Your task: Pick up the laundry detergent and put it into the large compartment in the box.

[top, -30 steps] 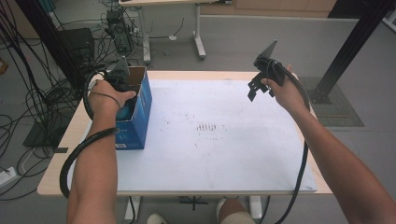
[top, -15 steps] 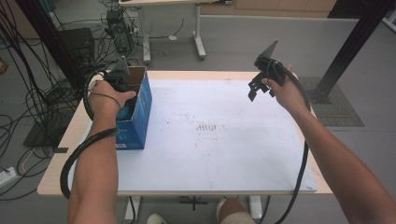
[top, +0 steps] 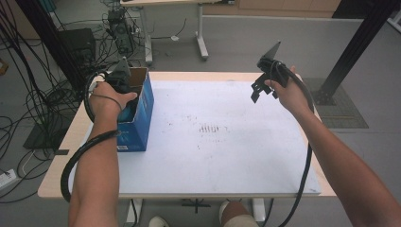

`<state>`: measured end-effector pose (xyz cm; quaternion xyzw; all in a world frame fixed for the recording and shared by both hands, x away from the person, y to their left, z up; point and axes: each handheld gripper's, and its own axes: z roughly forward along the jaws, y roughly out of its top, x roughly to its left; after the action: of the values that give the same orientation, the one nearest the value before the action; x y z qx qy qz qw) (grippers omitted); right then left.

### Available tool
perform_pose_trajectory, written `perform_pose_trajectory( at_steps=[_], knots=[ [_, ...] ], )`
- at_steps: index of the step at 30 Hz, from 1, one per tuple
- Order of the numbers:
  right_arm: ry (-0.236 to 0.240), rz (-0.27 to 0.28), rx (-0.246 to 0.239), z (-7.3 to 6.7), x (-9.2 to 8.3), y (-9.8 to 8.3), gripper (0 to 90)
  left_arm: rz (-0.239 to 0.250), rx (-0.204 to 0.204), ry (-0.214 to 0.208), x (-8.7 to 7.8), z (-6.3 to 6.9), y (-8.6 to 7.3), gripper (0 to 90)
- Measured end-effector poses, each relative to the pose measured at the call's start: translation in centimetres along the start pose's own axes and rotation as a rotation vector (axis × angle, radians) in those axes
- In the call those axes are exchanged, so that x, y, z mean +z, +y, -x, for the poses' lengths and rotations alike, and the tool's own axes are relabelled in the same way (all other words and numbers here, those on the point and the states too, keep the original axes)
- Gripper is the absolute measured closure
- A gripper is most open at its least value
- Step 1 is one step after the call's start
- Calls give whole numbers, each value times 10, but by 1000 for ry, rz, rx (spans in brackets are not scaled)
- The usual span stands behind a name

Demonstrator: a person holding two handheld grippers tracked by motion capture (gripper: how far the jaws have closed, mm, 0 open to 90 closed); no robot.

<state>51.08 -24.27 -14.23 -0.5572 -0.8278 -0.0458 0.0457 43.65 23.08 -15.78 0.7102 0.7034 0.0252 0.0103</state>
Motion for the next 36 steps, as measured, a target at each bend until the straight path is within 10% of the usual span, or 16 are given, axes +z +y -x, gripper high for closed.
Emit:
perform_pose_trajectory(
  at_steps=[36],
  knots=[
    [3,-7,4,0,4,1,94,11,-4,-1,0,0,-2,374]
  ],
)
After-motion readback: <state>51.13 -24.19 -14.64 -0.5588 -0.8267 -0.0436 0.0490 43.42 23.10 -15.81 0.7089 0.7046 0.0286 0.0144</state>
